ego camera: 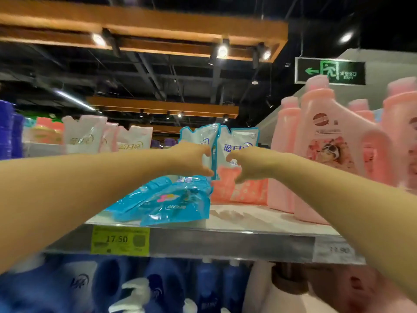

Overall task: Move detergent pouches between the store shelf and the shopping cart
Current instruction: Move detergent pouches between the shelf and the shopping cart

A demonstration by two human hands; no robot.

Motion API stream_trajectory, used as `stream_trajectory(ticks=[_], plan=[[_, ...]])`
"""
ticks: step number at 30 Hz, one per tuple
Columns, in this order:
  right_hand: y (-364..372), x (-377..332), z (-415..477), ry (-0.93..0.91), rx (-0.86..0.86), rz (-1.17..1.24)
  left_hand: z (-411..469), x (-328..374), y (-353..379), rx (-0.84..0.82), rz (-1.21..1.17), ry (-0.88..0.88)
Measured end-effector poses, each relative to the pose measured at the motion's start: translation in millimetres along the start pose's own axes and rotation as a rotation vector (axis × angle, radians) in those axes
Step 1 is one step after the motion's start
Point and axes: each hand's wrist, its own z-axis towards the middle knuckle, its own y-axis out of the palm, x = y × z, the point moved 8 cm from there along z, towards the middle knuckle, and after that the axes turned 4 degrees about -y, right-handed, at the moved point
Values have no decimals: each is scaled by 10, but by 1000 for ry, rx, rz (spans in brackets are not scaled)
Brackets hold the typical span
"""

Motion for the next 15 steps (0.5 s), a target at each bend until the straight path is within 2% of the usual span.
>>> stream_trajectory(ticks=[6, 10, 15], plan=[[415, 267, 530, 116, 6, -60, 619, -93, 345, -73, -56, 43], [559, 353, 769, 137, -66, -118, 892, -119, 673, -176, -58, 78], [514, 435, 905, 206, 74, -161, 1005, -177, 833, -221, -63, 111]])
